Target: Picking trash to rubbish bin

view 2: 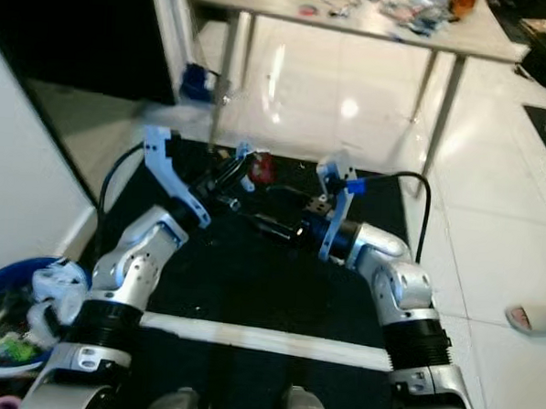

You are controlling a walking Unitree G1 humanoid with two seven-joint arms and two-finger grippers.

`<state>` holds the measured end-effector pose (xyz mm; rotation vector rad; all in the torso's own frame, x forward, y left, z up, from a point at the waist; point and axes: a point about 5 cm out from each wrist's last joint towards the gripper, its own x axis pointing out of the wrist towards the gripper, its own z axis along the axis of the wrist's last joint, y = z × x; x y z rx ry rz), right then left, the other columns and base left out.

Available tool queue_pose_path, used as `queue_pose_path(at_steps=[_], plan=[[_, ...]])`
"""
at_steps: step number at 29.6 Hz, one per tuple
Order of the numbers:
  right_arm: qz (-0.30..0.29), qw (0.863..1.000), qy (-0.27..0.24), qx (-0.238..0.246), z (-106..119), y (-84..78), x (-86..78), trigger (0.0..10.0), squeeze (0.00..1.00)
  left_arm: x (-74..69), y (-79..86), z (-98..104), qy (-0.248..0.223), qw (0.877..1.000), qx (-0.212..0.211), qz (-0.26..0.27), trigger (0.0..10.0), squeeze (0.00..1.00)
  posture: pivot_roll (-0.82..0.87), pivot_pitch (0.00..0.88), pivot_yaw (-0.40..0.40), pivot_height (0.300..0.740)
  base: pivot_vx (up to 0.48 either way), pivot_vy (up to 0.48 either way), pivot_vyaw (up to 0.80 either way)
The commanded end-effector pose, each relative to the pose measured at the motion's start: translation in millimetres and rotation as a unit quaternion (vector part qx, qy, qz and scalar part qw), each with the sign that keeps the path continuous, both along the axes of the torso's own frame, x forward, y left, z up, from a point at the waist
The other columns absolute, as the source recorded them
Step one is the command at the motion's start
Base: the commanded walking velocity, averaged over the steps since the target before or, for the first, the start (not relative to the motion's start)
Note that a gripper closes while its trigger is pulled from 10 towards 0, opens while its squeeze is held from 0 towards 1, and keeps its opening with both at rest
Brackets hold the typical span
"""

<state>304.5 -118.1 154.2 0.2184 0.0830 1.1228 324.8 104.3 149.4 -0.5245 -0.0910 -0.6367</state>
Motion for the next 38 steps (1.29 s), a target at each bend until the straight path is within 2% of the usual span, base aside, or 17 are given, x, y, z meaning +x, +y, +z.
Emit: queue_pose_path(at_steps=[1,38], plan=[[-0.003,1.0,0.012,-0.011,-3.7,-3.2,-0.9,10.0,0.0,-0.3,-3.9,-0.5,0.004,1.0,0.0,-0.009,10.0,0.0,-0.05,0.0,-0.028,0.74,0.0,0.0,-0.8],[0.003,0.999,0.022,-0.023,-5.3,-4.3,-0.4,10.0,0.0,-0.7,-7.4,-0.4,0.001,1.0,0.005,-0.02,10.0,0.0,-0.07,0.0,-0.029,0.74,0.0,0.0,-0.8]])
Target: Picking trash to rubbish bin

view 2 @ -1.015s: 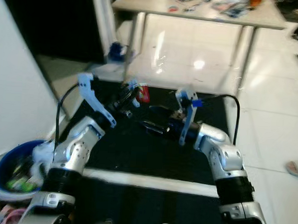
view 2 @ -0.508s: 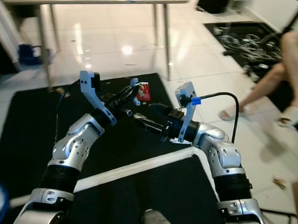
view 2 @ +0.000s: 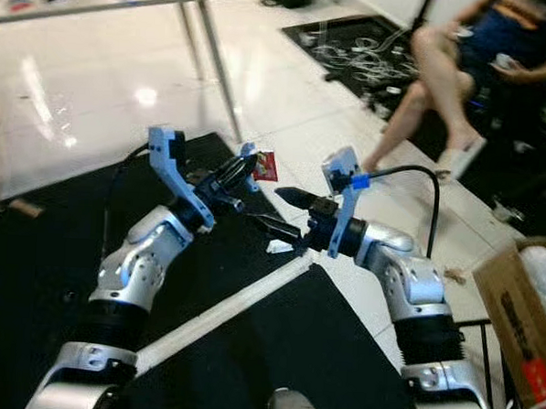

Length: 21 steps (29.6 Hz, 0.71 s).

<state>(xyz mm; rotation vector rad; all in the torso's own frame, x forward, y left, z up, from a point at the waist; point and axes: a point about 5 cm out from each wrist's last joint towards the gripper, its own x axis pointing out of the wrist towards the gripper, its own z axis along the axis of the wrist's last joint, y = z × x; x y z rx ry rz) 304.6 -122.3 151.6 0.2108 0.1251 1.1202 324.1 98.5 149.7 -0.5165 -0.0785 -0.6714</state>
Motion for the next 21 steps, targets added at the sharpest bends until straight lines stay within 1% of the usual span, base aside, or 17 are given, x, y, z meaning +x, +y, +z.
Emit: queue_pose_path(at_steps=[1,10,21], plan=[[0.002,1.0,0.006,-0.011,-2.8,-0.2,-0.3,10.0,0.0,0.2,-1.8,-0.6,0.001,1.0,0.0,-0.002,10.0,0.0,-0.07,0.0,-0.029,0.74,0.0,0.0,-0.8],[0.0,1.0,0.005,-0.012,-4.1,2.2,-0.7,10.0,0.0,-0.4,0.1,-2.2,0.003,1.0,0.002,-0.004,10.0,0.0,-0.09,0.0,0.006,0.74,0.0,0.0,-0.8],[-0.005,1.0,0.005,-0.006,-5.6,5.2,0.2,10.0,0.0,-0.1,2.6,-3.9,0.006,1.0,0.01,-0.008,10.0,0.0,-0.08,0.0,0.019,0.74,0.0,0.0,-0.8]])
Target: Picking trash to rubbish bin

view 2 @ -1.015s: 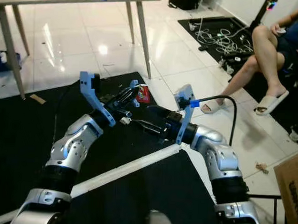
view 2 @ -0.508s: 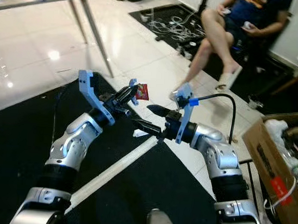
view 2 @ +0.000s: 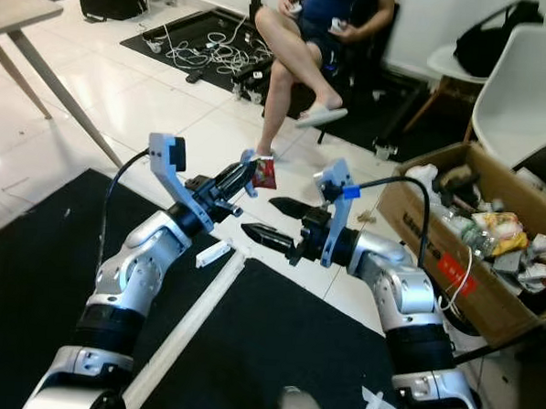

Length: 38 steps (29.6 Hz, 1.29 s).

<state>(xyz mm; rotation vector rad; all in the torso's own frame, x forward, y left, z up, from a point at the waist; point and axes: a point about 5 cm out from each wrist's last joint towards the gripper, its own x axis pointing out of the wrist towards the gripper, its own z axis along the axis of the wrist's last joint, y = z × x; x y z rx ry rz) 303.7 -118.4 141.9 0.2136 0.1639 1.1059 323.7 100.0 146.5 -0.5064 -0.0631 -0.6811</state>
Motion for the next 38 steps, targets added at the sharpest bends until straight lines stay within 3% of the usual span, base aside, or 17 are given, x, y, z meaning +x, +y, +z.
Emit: queue_pose_path(at_steps=[1,38], plan=[[-0.001,1.0,-0.011,0.004,3.9,1.2,1.0,10.0,0.0,0.1,1.1,-0.9,0.002,1.0,0.004,-0.002,10.0,0.0,-0.08,0.0,0.018,0.74,0.0,0.0,-0.8],[-0.001,1.0,-0.002,0.001,2.0,-2.9,-0.1,10.0,0.0,-1.8,2.4,-0.4,-0.007,1.0,0.001,-0.01,10.0,0.0,-0.05,0.0,-0.011,0.74,0.0,0.0,-0.8]])
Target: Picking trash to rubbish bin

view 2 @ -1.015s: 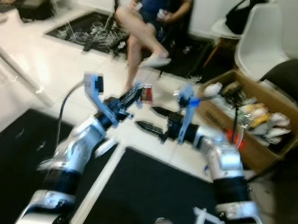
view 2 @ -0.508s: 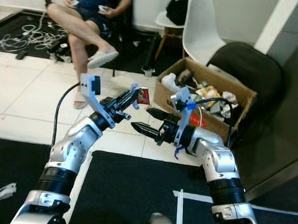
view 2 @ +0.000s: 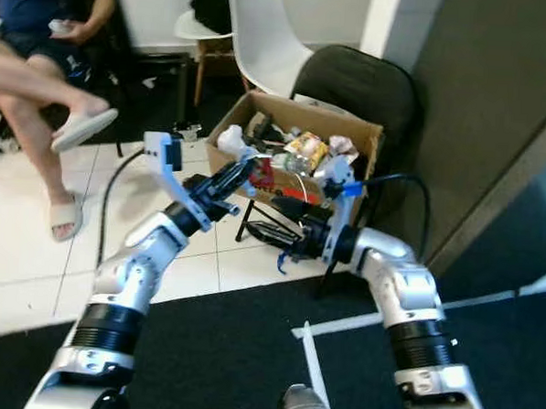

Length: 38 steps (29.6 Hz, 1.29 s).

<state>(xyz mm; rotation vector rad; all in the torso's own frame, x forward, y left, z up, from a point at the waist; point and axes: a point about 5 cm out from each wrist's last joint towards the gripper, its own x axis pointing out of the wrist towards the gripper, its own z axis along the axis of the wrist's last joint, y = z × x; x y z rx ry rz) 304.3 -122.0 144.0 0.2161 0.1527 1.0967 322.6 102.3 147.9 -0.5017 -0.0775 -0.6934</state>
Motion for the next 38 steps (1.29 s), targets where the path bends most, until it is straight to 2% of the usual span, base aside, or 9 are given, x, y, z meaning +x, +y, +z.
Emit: queue_pose_path(at_steps=[1,13,18,33,38], plan=[[0.005,1.0,0.001,-0.003,0,0.5,-0.6,10.0,0.0,-0.9,0.0,-2,0.002,1.0,0.001,-0.006,10.0,0.0,-0.05,0.0,-0.011,0.74,0.0,0.0,-0.8],[0.005,1.0,-0.011,0.0,2,0.9,-0.3,10.0,0.0,-1.6,-0.2,-2,-0.003,1.0,0.0,-0.006,10.0,0.0,-0.05,0.0,-0.014,0.74,0.0,0.0,-0.8],[0.001,1.0,-0.019,0.008,4,0.7,-0.3,10.0,0.0,-2.7,1.5,0,-0.016,1.0,-0.001,-0.003,10.0,0.0,-0.05,0.0,-0.014,0.74,0.0,0.0,0.0],[-0.001,1.0,-0.023,0.011,4,-0.2,-0.2,10.0,0.0,0.9,21.2,-2,-0.015,0.999,0.001,0.049,10.0,0.0,-0.05,0.0,-0.013,0.74,0.295,0.0,0.0],[-0.001,1.0,-0.023,0.012,5,-0.1,-0.1,10.0,0.0,1.5,23.3,-2,-0.016,0.998,0.002,0.055,10.0,0.0,-0.05,0.0,-0.014,0.74,0.307,0.0,0.0]])
